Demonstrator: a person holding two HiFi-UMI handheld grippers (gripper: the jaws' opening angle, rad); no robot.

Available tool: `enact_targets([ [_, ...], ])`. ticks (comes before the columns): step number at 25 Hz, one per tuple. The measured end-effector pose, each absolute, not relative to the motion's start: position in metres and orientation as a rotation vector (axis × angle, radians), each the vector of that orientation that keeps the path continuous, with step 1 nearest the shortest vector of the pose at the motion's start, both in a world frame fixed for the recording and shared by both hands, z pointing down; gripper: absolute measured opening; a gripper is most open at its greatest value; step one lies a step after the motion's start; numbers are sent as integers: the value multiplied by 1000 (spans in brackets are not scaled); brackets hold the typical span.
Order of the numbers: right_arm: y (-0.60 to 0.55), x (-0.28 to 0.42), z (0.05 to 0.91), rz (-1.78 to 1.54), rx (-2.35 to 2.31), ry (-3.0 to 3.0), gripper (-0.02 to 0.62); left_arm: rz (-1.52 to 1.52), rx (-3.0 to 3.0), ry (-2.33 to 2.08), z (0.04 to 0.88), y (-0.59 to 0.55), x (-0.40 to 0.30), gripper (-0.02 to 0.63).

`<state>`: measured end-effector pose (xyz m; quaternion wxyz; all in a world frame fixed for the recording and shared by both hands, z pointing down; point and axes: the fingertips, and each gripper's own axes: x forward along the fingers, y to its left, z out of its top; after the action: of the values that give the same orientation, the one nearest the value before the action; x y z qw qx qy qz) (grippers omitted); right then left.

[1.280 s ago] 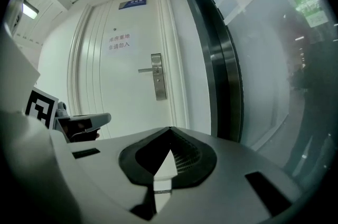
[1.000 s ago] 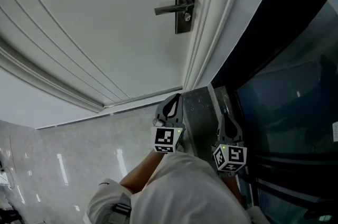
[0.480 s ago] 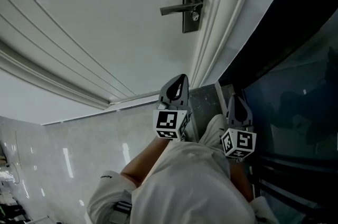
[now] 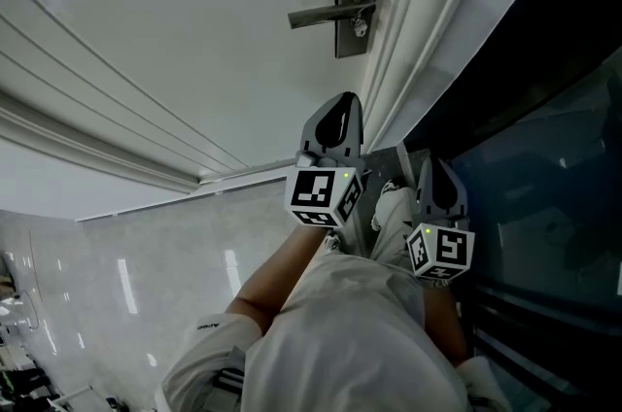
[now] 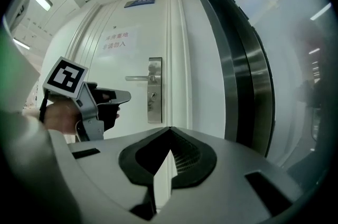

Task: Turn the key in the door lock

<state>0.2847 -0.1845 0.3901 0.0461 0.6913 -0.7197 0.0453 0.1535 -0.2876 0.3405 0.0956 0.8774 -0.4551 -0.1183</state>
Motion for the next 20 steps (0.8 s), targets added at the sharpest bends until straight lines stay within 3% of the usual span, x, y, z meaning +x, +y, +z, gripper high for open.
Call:
enact_targets([
  [4,-198,294,405,176,2096,-2184,-8,-519,2452,-1270,333,-313,166,12],
  [7,-207,302,413,179,2112,-2164,-8,-612,2302,-1215,339,-331,168,109],
  [20,-259,321,413,183,2103,-2170,-8,-838,1963,-1006,341,-397,185,115],
])
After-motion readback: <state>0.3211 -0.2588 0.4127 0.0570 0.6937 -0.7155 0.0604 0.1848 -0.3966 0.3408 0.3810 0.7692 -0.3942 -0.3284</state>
